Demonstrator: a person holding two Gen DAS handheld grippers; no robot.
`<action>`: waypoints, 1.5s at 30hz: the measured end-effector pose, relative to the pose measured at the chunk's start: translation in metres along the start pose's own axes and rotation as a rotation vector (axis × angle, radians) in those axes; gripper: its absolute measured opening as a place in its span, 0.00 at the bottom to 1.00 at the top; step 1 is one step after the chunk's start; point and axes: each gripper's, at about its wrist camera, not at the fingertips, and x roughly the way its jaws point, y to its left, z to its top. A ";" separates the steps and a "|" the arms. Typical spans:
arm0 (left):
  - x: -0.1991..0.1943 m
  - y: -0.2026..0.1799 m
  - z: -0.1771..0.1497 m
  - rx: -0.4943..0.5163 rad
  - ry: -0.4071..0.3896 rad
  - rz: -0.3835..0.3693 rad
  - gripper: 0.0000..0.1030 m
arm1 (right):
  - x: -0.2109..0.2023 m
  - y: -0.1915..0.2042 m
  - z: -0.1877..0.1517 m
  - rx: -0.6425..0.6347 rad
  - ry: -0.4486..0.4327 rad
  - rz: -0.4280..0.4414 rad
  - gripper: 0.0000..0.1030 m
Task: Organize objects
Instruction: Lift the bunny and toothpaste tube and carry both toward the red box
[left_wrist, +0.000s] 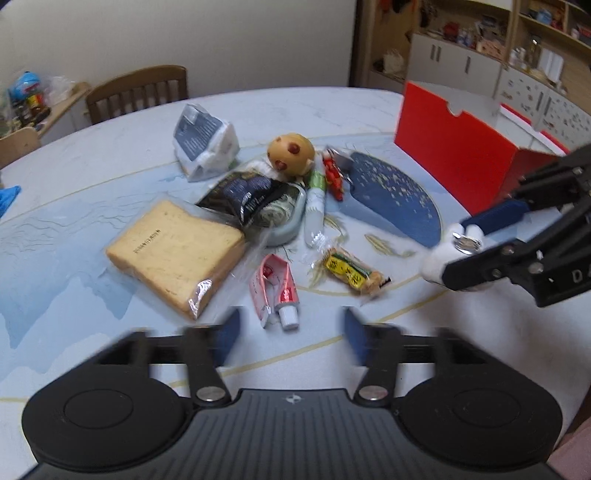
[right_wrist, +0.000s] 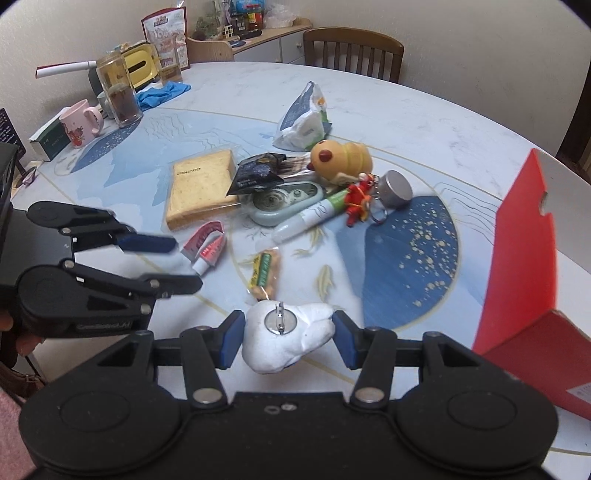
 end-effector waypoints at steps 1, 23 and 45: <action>-0.001 -0.002 0.001 -0.001 -0.009 0.012 0.70 | -0.002 -0.003 -0.002 0.001 -0.002 0.001 0.50; 0.039 -0.010 0.016 -0.062 0.060 0.114 0.24 | -0.020 -0.038 -0.019 0.013 -0.014 0.026 0.50; -0.016 -0.065 0.099 -0.045 -0.037 -0.039 0.22 | -0.093 -0.099 0.011 0.016 -0.181 -0.009 0.50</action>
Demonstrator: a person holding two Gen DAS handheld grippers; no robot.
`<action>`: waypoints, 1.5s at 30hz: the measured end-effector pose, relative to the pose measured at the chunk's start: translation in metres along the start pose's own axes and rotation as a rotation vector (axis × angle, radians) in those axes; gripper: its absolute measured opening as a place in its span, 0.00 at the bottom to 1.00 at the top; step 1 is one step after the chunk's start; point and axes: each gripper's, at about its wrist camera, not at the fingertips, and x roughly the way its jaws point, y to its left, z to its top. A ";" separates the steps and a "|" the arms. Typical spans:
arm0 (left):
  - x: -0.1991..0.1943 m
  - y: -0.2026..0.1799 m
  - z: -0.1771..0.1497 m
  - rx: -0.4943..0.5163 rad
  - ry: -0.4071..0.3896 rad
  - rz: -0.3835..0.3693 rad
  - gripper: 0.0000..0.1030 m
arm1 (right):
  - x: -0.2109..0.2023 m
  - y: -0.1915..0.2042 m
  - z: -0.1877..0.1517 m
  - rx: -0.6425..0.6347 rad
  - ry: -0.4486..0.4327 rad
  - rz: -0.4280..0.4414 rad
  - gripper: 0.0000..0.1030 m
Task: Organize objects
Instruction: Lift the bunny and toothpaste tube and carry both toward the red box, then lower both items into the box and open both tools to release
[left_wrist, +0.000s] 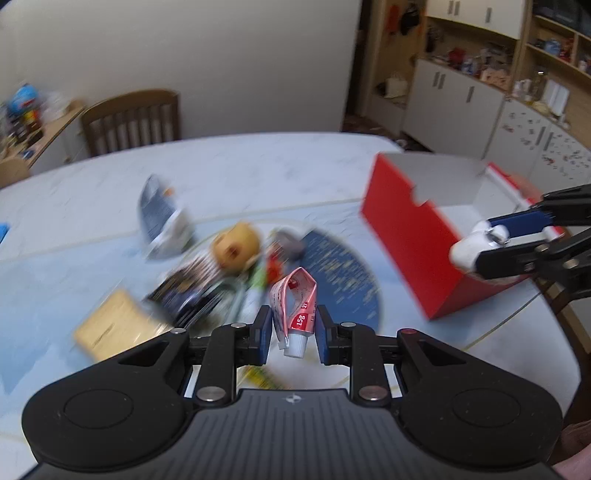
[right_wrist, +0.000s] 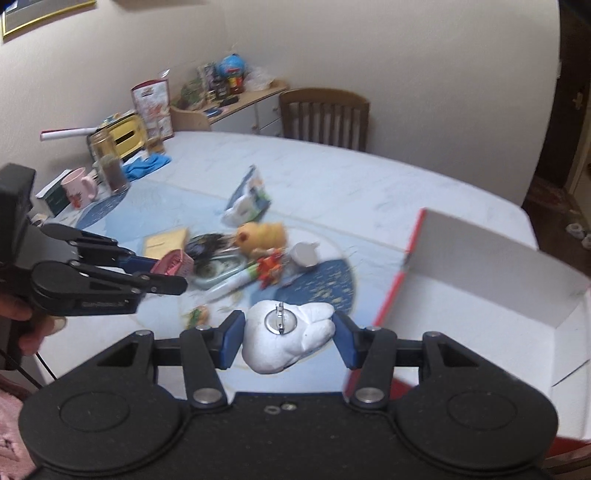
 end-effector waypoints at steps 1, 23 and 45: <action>0.001 -0.006 0.007 0.009 -0.006 -0.010 0.22 | -0.001 -0.005 0.000 0.001 -0.004 -0.011 0.50; 0.091 -0.166 0.117 0.249 0.061 -0.252 0.22 | -0.021 -0.129 -0.032 0.132 0.005 -0.224 0.49; 0.240 -0.232 0.121 0.347 0.407 -0.255 0.22 | 0.044 -0.203 -0.051 0.217 0.223 -0.205 0.49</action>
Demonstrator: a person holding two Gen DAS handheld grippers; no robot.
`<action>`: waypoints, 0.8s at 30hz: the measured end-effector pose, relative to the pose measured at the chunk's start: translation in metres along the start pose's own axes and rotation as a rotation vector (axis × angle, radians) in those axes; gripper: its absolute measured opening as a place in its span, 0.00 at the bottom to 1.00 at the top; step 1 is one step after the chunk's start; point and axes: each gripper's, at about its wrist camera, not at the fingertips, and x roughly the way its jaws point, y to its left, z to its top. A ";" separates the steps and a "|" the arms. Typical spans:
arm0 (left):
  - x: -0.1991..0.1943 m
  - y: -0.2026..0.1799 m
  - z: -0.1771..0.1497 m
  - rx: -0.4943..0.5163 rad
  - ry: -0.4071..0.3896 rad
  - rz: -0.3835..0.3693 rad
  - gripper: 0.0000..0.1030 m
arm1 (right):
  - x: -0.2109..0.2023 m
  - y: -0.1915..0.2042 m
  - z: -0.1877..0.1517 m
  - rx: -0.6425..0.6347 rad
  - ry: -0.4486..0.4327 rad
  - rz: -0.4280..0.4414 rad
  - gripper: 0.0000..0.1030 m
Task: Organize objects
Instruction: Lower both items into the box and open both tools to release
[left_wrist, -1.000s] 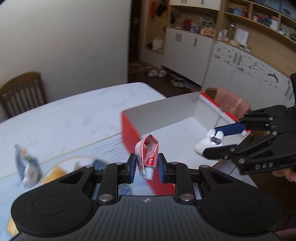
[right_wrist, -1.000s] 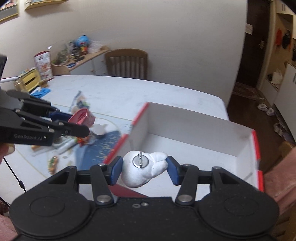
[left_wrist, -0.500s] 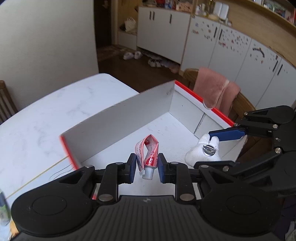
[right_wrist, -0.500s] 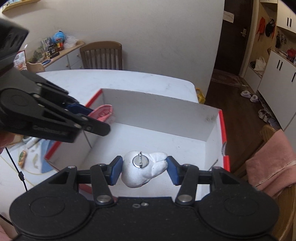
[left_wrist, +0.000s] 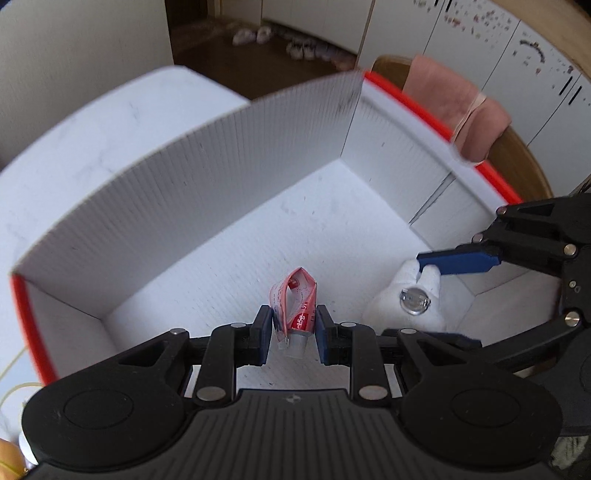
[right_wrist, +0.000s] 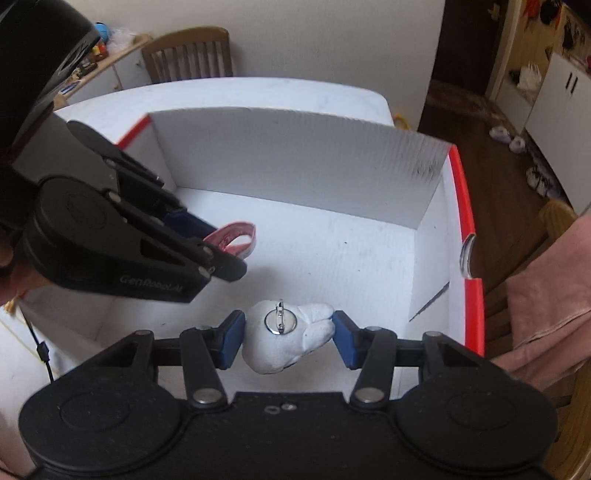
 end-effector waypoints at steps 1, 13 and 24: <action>0.004 0.001 0.002 -0.004 0.015 0.003 0.22 | 0.003 -0.002 0.001 0.007 0.016 0.002 0.49; 0.031 0.004 0.010 0.008 0.100 0.005 0.23 | 0.019 -0.003 0.005 -0.004 0.083 -0.030 0.50; 0.013 0.005 0.008 0.000 0.059 0.009 0.60 | 0.011 -0.001 0.007 -0.024 0.057 -0.030 0.59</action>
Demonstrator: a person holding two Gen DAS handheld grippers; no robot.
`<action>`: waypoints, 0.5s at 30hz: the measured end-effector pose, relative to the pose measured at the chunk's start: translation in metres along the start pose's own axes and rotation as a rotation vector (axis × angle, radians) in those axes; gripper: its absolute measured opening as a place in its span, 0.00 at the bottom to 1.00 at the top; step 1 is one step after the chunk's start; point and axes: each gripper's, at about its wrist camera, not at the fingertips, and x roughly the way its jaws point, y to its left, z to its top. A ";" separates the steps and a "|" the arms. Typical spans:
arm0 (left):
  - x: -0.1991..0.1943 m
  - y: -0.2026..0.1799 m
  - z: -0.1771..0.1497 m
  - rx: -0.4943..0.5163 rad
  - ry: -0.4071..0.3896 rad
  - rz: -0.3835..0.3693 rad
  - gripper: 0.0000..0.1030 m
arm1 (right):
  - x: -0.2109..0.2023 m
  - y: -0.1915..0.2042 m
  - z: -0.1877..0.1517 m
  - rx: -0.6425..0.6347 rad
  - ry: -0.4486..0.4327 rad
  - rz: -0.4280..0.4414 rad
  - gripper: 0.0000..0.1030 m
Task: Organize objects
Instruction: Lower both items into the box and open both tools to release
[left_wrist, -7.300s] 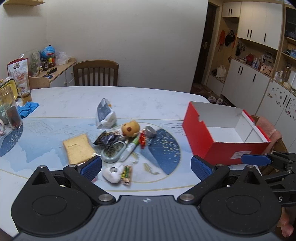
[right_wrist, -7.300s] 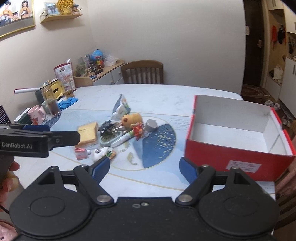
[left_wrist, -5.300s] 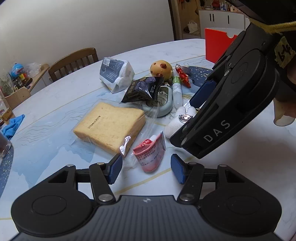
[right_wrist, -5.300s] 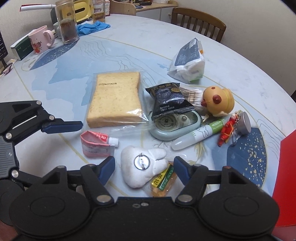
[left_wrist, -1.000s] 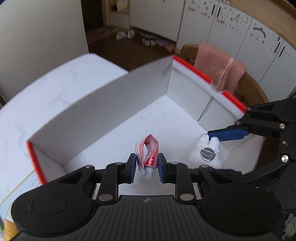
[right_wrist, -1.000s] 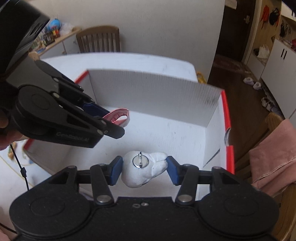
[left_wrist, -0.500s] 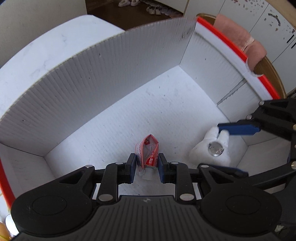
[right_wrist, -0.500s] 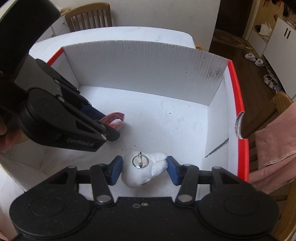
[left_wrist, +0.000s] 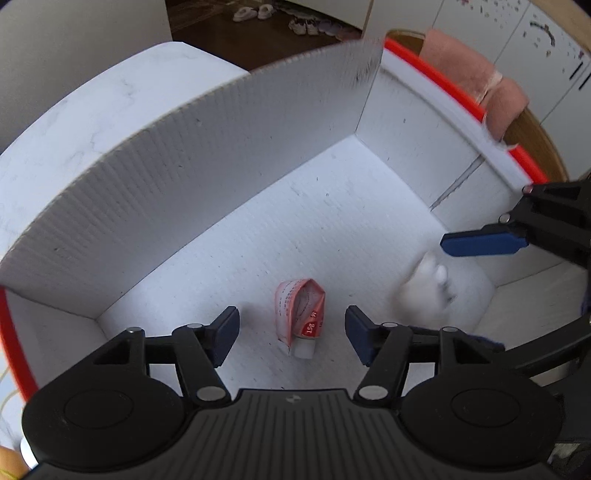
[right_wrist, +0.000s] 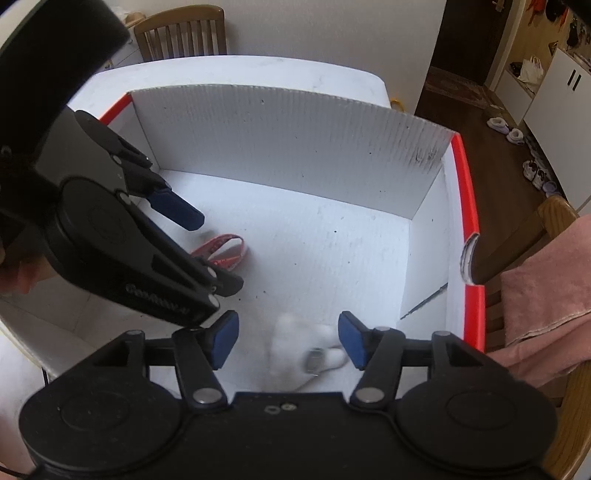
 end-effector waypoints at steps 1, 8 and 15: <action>-0.006 0.002 -0.001 -0.004 -0.012 0.000 0.60 | -0.002 -0.001 0.000 0.004 -0.007 0.001 0.59; -0.050 0.008 -0.008 -0.040 -0.113 -0.014 0.60 | -0.027 -0.001 -0.002 0.035 -0.068 0.014 0.61; -0.092 0.007 -0.032 -0.065 -0.232 -0.002 0.60 | -0.056 0.002 -0.007 0.072 -0.134 0.043 0.63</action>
